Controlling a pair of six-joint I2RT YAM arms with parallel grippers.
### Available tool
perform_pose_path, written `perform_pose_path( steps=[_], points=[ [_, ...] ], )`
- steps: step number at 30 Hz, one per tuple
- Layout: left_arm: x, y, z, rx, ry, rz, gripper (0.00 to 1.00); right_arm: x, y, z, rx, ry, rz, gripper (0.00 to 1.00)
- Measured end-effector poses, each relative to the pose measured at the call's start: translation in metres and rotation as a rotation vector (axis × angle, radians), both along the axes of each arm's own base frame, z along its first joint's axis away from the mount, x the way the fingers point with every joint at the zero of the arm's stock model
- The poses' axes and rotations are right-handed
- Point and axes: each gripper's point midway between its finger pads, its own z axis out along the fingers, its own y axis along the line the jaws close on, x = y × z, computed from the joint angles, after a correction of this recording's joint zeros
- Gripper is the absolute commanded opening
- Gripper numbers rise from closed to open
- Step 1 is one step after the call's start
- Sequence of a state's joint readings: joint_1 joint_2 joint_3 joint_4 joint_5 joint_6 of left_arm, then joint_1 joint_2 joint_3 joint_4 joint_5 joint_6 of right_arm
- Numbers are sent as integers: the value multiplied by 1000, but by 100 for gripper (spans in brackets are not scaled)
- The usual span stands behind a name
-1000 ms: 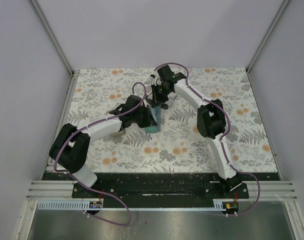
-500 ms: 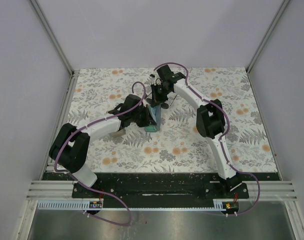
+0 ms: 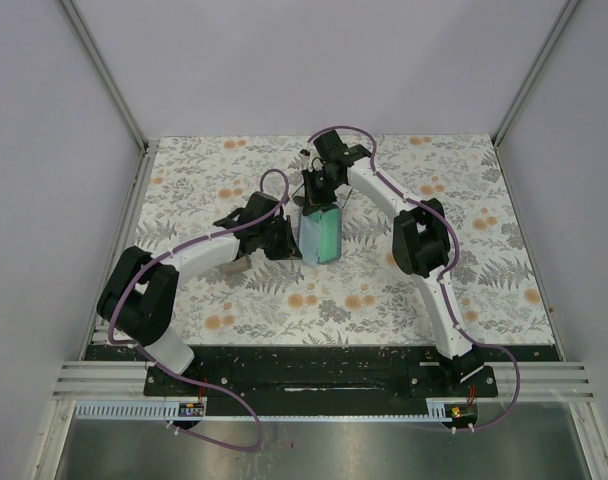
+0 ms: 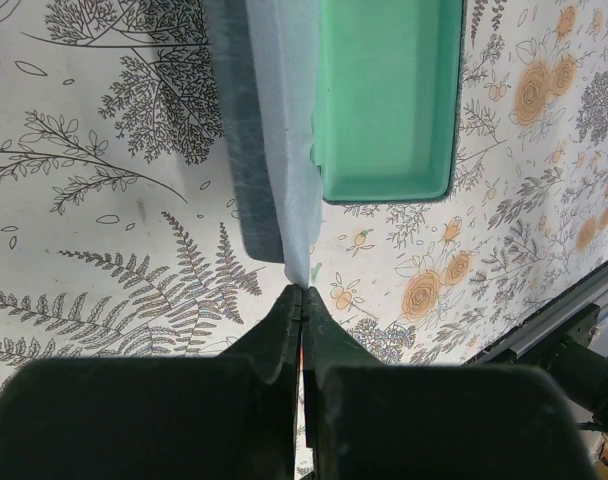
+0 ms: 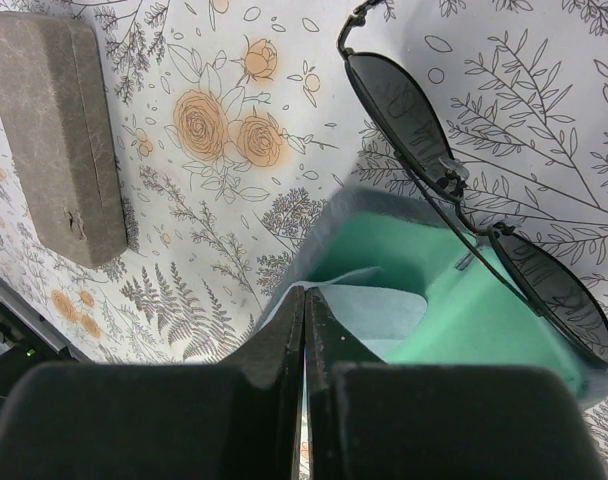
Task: Organize the sunglasses
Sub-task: Place the folded cleaning cloth in the sunglasses case.
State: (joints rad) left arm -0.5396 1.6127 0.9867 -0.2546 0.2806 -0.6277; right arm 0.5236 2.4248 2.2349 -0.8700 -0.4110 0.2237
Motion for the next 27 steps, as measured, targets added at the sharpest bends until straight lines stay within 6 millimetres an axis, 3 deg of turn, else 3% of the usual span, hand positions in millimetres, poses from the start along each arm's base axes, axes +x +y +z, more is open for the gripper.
perform_pose_path(
  steps=[22, 27],
  points=[
    [19, -11, -5, 3, 6, 2, 0, 5, -12, -6, -71, -23, -32, 0],
    [26, -12, -8, 15, 2, 12, 0, 11, -10, 12, -63, -53, -34, 0]
  ],
)
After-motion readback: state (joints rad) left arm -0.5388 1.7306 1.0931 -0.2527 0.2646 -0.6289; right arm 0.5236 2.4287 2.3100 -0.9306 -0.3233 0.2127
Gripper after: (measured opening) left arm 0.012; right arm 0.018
